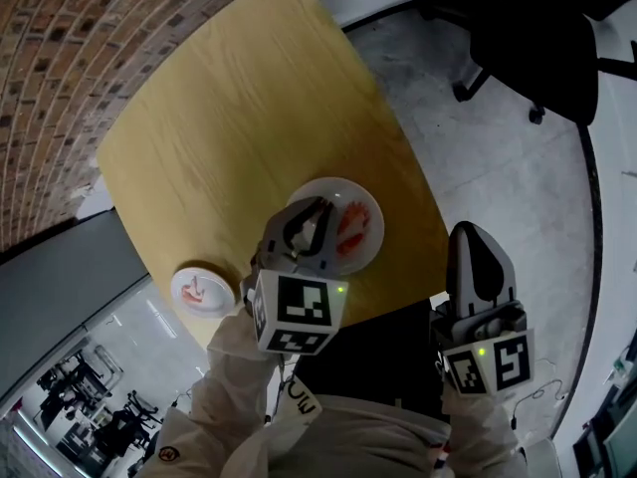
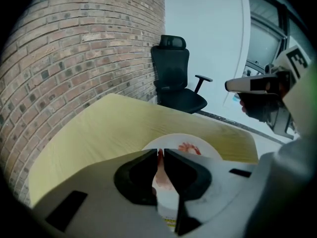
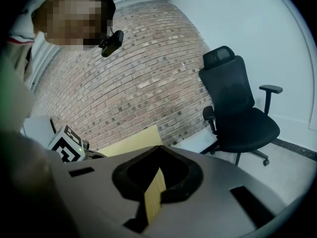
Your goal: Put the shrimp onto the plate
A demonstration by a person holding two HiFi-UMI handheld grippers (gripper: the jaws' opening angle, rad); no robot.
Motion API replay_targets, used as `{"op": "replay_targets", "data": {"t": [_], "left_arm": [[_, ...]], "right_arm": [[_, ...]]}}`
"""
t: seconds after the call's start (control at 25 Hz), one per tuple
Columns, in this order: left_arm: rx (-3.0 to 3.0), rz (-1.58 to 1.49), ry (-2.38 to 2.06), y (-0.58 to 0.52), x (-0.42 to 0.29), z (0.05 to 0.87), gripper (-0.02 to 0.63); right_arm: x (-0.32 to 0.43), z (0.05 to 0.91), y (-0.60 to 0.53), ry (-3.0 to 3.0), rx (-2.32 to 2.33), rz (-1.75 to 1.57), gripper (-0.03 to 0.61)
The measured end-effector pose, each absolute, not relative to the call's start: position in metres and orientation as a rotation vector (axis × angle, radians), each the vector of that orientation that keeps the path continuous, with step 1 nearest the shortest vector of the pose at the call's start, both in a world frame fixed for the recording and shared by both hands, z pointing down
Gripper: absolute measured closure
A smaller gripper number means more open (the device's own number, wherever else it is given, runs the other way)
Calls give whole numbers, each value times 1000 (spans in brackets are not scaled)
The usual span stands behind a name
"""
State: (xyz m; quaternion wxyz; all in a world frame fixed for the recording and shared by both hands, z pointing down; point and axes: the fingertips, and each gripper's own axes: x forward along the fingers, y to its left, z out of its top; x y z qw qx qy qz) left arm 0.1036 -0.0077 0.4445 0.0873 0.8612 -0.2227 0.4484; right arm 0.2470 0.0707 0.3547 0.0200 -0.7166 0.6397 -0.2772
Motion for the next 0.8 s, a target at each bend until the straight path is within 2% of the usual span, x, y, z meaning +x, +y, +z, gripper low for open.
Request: {"op": "replay_targets", "data": {"t": [0.8], "left_arm": [[2575,1324,-660,-9,132,448,561]], "right_arm": [[275,364,83,1927,-2246,-888,554]]}}
